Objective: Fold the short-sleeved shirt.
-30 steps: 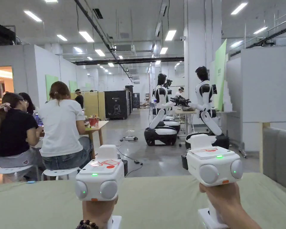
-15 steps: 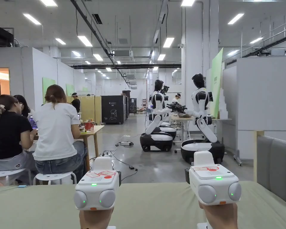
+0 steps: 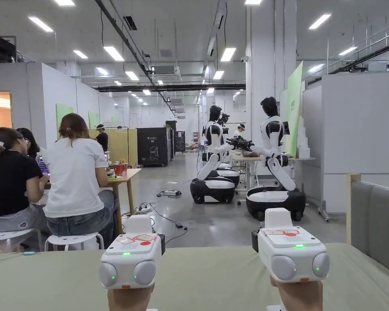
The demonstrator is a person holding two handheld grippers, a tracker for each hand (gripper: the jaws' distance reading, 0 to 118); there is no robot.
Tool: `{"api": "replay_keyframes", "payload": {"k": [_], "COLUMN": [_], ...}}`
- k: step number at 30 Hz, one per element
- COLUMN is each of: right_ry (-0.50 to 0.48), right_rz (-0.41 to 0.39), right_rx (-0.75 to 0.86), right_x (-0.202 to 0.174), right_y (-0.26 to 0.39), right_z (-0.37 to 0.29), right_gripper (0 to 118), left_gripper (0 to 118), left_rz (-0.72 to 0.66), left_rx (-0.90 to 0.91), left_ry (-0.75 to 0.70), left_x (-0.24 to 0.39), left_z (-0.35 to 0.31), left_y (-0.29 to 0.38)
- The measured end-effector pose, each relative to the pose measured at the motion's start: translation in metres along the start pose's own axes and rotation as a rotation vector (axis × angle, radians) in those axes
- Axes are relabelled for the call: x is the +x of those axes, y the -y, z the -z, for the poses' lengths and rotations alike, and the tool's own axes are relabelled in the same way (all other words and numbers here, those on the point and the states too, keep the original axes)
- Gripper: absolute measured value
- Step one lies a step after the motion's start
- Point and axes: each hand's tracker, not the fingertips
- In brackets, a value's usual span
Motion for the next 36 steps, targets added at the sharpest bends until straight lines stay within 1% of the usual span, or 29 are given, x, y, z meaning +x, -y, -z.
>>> {"api": "replay_keyframes", "payload": {"k": [1, 2, 3, 4, 5, 7, 8, 12, 15, 26, 29, 32, 36], "right_ry": [-0.002, -0.003, -0.004, -0.007, -0.004, 0.003, 0.008, 0.017, -0.013, -0.021, -0.024, -0.027, -0.029], "right_rz": [0.002, 0.009, 0.015, 0.016, 0.018, 0.015, 0.010, 0.016, 0.032, 0.009, 0.008, 0.010, 0.008], "right_rx": [-0.002, 0.001, 0.003, 0.000, -0.006, -0.010, -0.003, 0.015, 0.003, 0.005, 0.001, 0.005, 0.000], "right_x": [0.001, 0.002, 0.002, 0.003, 0.003, 0.002, 0.003, 0.005, 0.008, 0.003, 0.000, -0.001, -0.002], "right_y": [0.000, 0.002, 0.002, 0.002, 0.003, 0.008, 0.010, 0.018, 0.019, 0.019, 0.018, 0.018, 0.024], "right_z": [0.001, 0.001, 0.000, 0.001, 0.003, 0.005, 0.005, 0.006, 0.006, 0.006, 0.003, 0.005, 0.012], "right_gripper": [17, 33, 55, 83, 96, 111, 118, 118, 118, 118, 118, 118, 118], "left_gripper": [19, 38, 64, 98, 118, 118, 118, 118, 118, 118, 118, 118, 118], "left_rz": [0.003, 0.007, 0.007, 0.003, 0.002, 0.010, 0.020, 0.039, 0.040, 0.026, 0.029, 0.007, 0.013], "left_rx": [0.002, 0.010, 0.008, -0.002, -0.020, -0.018, 0.014, 0.010, 0.010, -0.001, 0.006, -0.005, -0.002], "left_ry": [-0.001, -0.002, 0.007, 0.019, 0.025, 0.022, 0.013, 0.029, 0.025, 0.014, -0.021, -0.003, -0.006], "left_x": [0.001, -0.001, -0.001, -0.001, 0.000, 0.001, 0.003, 0.003, 0.004, -0.004, -0.005, -0.009, -0.010], "left_z": [0.001, 0.006, 0.008, 0.009, 0.012, 0.013, 0.013, 0.021, 0.015, 0.016, 0.017, 0.016, 0.016], "left_y": [0.001, 0.004, 0.004, 0.005, 0.006, 0.012, 0.014, 0.017, 0.014, 0.018, 0.020, 0.018, 0.020]}}
